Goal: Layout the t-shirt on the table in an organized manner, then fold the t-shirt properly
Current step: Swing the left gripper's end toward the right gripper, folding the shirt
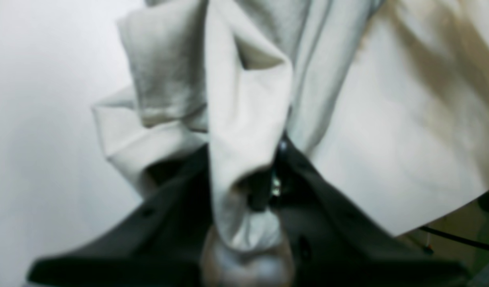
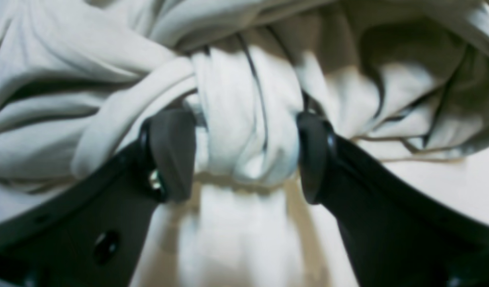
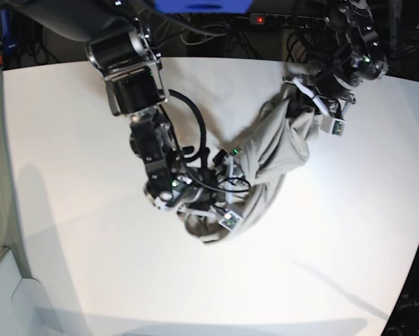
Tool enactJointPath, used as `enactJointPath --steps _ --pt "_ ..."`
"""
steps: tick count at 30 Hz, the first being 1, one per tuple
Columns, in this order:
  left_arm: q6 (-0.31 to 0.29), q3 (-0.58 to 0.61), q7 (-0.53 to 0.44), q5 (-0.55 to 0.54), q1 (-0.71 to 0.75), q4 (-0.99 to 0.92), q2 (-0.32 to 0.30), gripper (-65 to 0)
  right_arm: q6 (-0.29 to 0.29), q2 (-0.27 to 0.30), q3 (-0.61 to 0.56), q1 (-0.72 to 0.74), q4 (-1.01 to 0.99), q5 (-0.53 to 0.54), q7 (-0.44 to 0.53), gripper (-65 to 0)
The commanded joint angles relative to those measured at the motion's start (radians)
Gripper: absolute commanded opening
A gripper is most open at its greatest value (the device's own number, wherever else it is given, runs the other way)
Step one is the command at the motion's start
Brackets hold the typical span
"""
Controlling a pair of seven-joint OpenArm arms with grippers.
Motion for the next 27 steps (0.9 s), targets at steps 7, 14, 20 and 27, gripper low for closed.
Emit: enactJointPath --steps 7,14,20,27 --pt "-0.004 -0.006 -0.003 -0.003 -0.007 0.01 -0.027 -64.8 -0.004 -0.009 -0.003 0.029 0.0 -0.005 0.018 -65.0" --pt "-0.006 -0.008 -0.002 -0.016 0.009 0.038 -0.027 -64.8 -0.004 0.006 0.049 -0.018 0.224 -0.003 0.015 -65.0" --pt "-0.006 0.0 0.009 -0.017 0.024 0.199 -0.007 -64.5 0.054 0.006 0.046 -0.033 0.309 -0.003 -0.016 -65.0" --pt "-0.006 0.0 0.133 -0.094 0.024 0.295 -0.006 -64.1 0.087 0.006 0.049 -0.053 0.307 -0.01 -0.016 -65.0"
